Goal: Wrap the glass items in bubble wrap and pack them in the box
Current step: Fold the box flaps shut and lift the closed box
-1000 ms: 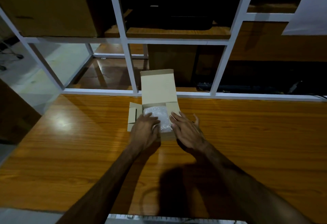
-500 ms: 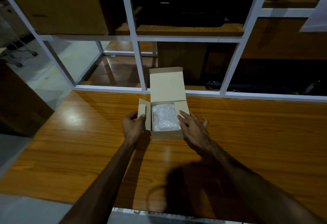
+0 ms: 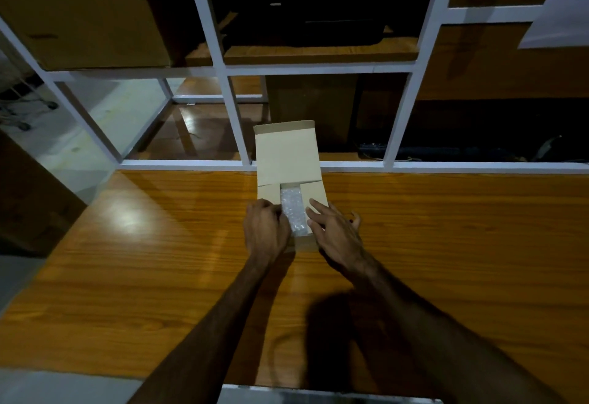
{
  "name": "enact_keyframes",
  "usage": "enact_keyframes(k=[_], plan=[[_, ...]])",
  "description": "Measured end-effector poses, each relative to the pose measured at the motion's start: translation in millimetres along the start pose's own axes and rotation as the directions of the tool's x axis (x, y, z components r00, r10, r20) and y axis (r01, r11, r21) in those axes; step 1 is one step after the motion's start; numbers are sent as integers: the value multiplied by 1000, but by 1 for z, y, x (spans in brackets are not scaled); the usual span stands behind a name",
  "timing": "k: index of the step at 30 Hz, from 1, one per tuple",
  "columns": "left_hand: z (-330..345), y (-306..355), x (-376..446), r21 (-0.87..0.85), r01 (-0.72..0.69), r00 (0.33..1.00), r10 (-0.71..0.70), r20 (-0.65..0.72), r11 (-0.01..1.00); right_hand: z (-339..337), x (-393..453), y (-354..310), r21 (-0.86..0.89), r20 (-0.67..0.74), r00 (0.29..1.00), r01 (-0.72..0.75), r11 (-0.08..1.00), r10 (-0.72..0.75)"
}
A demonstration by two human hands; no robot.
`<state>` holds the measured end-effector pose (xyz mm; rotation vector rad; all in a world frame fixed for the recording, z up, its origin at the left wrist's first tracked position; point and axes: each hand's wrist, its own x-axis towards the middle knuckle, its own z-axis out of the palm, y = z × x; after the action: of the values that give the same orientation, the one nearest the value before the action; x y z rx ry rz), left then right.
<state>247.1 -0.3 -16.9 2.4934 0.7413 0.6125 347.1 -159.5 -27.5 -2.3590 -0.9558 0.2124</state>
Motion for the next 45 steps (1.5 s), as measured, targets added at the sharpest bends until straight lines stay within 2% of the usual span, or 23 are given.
enact_keyframes(k=[4,7,9,13,16,20,23,26,30,32,34,36,37,39,43,45], plan=[[-7,-20,6,-77,-118,993,120,17,990,4,2,3,55,-56,998,2,998,1],[-18,-29,12,-262,-87,994,100,35,961,4,13,4,77,-123,992,-17,997,27],[-22,-29,16,-301,-69,992,96,77,951,1,23,5,85,-141,989,-29,996,41],[-23,-25,30,-146,-52,976,81,200,988,-7,41,4,188,-132,982,-108,976,134],[-21,-21,39,-98,21,968,4,251,995,-15,58,-2,167,-93,985,-128,978,145],[-19,-20,46,-16,71,965,-64,254,997,-29,85,9,125,107,978,-190,974,177],[-20,-15,46,15,132,927,-129,354,991,-39,105,17,189,316,928,-264,946,196],[-25,-15,49,120,37,907,-84,412,992,-37,123,22,200,380,914,-228,953,139],[-30,-14,55,349,-143,881,-42,471,926,-27,130,35,263,329,944,-124,957,32],[-30,-12,51,373,-179,896,-5,443,911,-35,117,24,299,259,966,-75,951,-5],[-29,-15,40,258,-128,935,30,353,958,-36,108,20,330,189,982,-38,943,-26],[-25,-23,24,40,7,980,-15,200,999,-34,100,20,367,125,991,-7,930,-42],[-25,-26,17,-60,80,989,-72,129,995,-32,97,20,381,96,994,11,924,-51],[-23,-31,7,-178,140,990,-132,57,974,-27,90,22,400,48,997,30,916,-53],[-25,-41,-7,-291,176,982,-148,116,940,-20,79,20,395,-25,999,43,918,-36],[-31,-42,-11,-433,269,958,-195,208,860,-16,76,21,399,-49,998,53,915,-36]])
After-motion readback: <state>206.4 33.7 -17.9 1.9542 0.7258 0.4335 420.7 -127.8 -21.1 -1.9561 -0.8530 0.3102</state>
